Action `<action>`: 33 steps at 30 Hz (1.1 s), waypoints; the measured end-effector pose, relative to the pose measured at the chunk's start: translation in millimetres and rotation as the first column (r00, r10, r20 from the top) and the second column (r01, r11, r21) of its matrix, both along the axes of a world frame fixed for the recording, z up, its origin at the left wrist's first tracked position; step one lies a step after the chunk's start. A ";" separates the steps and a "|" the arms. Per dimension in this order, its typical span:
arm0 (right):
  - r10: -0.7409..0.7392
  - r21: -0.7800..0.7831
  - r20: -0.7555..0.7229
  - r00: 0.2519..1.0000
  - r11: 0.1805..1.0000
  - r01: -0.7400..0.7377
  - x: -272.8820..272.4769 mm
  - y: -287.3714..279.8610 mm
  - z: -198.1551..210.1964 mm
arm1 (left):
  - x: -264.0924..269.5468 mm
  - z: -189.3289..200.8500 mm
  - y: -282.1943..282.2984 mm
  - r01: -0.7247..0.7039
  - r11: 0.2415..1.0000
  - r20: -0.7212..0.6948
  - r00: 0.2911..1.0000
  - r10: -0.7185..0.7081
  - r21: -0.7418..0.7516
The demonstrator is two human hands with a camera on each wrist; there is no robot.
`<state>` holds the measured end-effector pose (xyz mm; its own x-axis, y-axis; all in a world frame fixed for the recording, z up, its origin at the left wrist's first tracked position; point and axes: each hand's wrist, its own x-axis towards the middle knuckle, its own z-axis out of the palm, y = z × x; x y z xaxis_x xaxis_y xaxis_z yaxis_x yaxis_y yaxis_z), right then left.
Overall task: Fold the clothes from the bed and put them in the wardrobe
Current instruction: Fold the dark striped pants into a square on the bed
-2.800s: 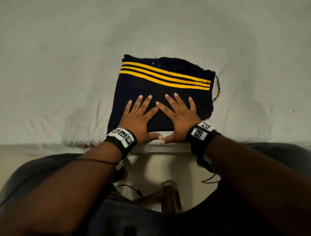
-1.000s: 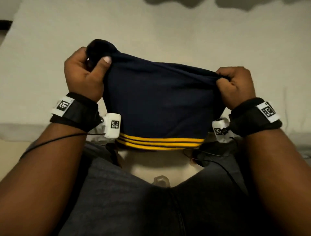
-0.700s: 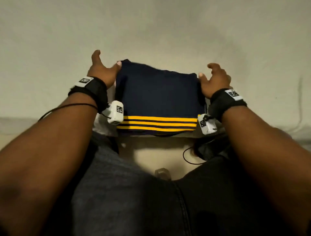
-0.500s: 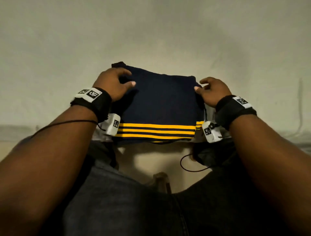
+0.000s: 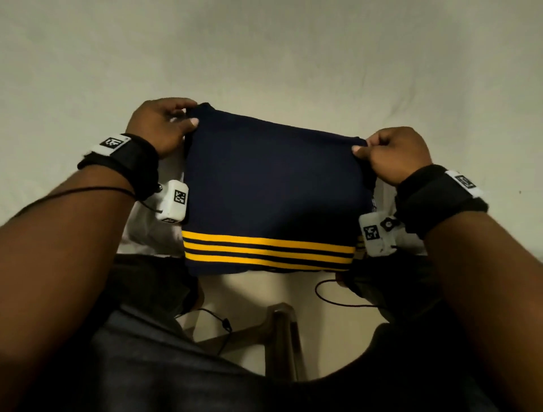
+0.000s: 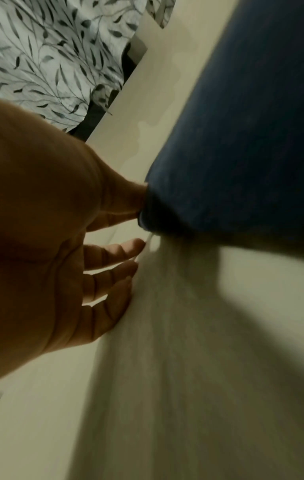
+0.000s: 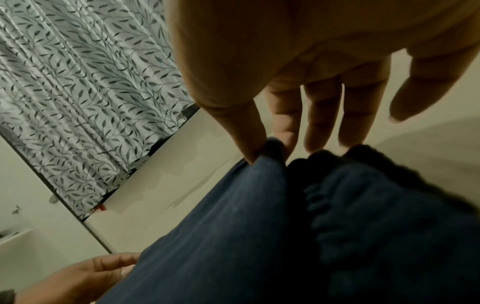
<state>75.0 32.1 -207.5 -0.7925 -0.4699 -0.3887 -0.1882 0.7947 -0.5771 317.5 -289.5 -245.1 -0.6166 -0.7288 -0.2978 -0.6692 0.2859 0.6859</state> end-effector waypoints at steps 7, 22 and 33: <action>0.168 -0.072 -0.120 0.978 0.982 -0.177 8.5 -8.7 -9.4 | -7.6 -5.4 -6.5 0.039 0.999 -0.185 0.982 -0.032 0.037; 0.127 0.008 -0.140 0.982 0.992 -0.127 -8.2 7.0 -28.1 | -23.5 -18.8 -6.2 0.001 0.995 -0.053 0.999 -0.006 -0.104; 0.019 0.176 -0.111 0.994 0.984 0.000 26.9 26.9 9.3 | 7.8 28.7 80.1 0.081 0.954 0.189 0.982 -0.026 -0.288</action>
<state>101.9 59.0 -198.2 -0.8314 -0.4099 -0.3752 -0.2515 0.8796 -0.4037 325.2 -209.4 -216.3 -0.6130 -0.7679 -0.1859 -0.7521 0.4950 0.4351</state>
